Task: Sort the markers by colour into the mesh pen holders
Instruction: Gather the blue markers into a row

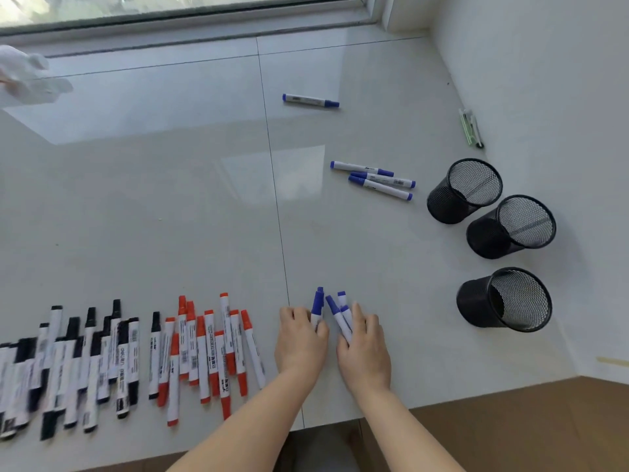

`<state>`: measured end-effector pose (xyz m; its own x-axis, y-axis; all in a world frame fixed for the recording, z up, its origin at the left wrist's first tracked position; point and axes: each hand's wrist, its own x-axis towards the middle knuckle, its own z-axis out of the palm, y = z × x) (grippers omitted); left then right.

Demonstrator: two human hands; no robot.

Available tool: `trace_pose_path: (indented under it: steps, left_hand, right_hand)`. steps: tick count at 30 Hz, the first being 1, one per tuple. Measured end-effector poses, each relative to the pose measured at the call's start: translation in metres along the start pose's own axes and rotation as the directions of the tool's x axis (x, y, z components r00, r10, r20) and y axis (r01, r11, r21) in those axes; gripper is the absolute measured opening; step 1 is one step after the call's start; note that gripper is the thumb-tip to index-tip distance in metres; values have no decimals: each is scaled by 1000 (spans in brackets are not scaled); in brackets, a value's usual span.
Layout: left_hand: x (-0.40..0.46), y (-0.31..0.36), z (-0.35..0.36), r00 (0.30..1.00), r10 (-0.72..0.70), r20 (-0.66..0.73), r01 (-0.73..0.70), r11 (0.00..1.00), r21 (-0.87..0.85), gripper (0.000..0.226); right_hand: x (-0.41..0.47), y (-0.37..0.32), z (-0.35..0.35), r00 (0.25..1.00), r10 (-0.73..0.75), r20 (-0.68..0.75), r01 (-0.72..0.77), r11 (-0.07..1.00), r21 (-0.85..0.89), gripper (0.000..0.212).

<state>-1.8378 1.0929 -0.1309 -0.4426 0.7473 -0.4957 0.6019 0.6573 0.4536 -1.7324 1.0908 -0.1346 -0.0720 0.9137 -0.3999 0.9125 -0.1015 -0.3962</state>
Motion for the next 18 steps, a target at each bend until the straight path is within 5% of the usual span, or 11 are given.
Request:
trace_pose_path:
  steps: [18]
  left_hand:
    - [-4, -11, -19, 995, -87, 55, 93, 989, -115, 40]
  right_hand:
    - [-7, -12, 18, 999, 7, -52, -15, 988, -156, 62]
